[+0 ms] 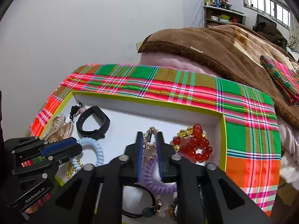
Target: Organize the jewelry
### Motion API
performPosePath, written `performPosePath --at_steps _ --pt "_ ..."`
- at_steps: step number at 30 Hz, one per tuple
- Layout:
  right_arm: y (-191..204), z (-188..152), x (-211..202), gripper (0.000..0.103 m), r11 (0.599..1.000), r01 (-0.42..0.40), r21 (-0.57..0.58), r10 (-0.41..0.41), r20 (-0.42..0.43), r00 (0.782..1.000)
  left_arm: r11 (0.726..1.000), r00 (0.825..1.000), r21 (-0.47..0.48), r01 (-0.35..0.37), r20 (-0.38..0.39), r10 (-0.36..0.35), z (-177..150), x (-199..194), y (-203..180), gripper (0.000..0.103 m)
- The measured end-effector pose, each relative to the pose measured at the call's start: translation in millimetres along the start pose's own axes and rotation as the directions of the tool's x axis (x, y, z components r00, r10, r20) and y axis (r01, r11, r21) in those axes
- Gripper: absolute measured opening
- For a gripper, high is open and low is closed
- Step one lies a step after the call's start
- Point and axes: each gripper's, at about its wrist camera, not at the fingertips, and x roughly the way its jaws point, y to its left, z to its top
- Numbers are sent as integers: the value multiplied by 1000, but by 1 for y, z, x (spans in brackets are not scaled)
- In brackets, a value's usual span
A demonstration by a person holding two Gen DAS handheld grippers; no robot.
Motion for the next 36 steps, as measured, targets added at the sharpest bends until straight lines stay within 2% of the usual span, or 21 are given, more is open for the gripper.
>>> performPosePath --at_steps 9,17,20,36 --pt "3 -4 -29 16 1000 6 11 -7 47 999 1000 1000 0 6 27 -6 3 -14 -4 11" --pt "12 -21 -69 16 1000 23 10 -24 85 996 1000 998 -7 -8 60 8 -6 -46 -8 13" --pt "16 -31 -86 16 999 28 14 -30 97 995 1000 997 -9 -17 72 18 -11 -59 -10 17" --pt "46 -94 -161 18 999 51 -4 -50 133 990 998 994 -52 -37 98 42 -66 -120 -24 20"
